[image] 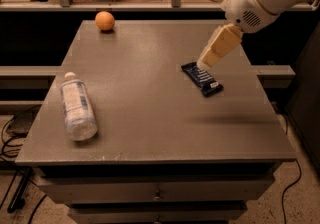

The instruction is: Move orange near blue plastic bottle

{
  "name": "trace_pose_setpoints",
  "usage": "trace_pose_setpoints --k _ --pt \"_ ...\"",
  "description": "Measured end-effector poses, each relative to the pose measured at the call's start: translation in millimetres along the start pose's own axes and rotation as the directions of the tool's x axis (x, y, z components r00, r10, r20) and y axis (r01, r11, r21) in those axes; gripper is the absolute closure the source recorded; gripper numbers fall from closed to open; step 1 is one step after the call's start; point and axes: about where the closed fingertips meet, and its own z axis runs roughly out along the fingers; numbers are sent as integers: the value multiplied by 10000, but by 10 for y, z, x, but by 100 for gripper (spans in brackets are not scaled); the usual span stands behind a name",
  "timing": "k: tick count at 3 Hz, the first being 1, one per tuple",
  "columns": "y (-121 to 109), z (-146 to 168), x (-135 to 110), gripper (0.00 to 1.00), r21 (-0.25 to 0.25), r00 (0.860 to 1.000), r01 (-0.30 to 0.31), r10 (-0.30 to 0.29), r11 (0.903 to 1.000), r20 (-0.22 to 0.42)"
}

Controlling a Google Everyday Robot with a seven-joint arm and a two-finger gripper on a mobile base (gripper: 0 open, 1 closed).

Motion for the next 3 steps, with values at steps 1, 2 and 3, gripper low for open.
trace_pose_setpoints --k 1,2,3 --pt "1 45 -9 0 -12 9998 -212 212 9998 -27" --pt "-40 318 -217 0 -170 9939 -800 811 9966 748" --pt "-273 917 -638 0 -349 9609 -1675 1711 9853 2180"
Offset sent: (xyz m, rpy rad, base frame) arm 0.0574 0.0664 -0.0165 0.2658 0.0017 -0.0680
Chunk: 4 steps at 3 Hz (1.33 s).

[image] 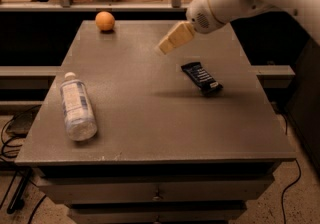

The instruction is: Move orange near blue plastic bottle

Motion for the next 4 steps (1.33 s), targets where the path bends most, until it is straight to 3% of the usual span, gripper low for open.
trace_pose_setpoints --k 2,3,4 --pt "-324 825 -312 0 -108 9883 -1006 1012 9949 1145" --pt "-495 1183 -564 0 -163 9796 -1075 1087 9941 1693" --pt "-495 1183 -564 0 -163 9796 -1075 1087 9941 1693"
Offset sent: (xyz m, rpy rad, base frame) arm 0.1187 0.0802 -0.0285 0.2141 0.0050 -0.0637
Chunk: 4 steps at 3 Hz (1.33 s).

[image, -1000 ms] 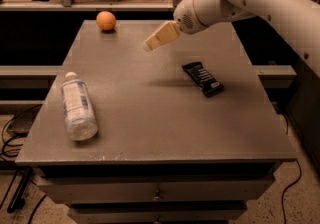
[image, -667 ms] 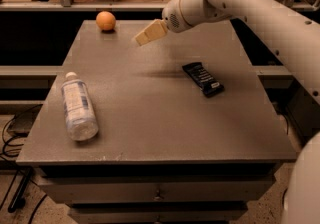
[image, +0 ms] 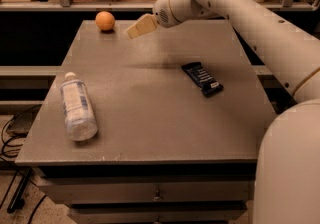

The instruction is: Move orange near blue plastic bottle

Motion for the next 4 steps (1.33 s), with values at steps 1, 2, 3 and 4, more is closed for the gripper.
trace_pose_setpoints --k 1,2,3,4 --pt "-18 238 -12 0 -82 9988 -331 334 9994 361" --pt "-41 584 -68 0 -322 9941 -651 676 9974 850" --pt "-66 906 -123 0 -373 9887 -891 929 9953 1179" --pt "-102 1181 -182 0 -341 9848 -1035 1073 9940 1364"
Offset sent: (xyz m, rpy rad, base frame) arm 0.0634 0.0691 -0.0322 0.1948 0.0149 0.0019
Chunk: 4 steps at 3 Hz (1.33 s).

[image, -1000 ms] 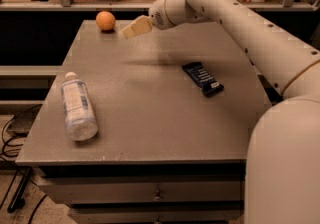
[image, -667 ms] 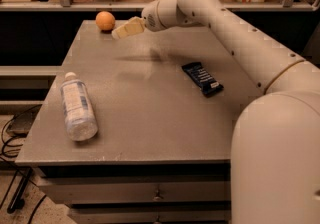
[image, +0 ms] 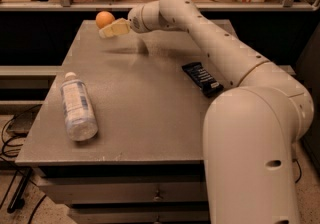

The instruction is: Move orange near blue plastic bottle

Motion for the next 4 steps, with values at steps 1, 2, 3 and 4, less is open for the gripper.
trace_pose_setpoints --k 1,2,3,4 --pt "-23 209 -30 0 44 10000 -23 23 10000 75" --pt "-18 347 -68 0 99 10000 71 -72 9999 45" --pt "-6 416 -111 0 195 9998 187 -187 9996 1" --pt "-50 568 -132 0 350 9996 244 -239 9991 -140"
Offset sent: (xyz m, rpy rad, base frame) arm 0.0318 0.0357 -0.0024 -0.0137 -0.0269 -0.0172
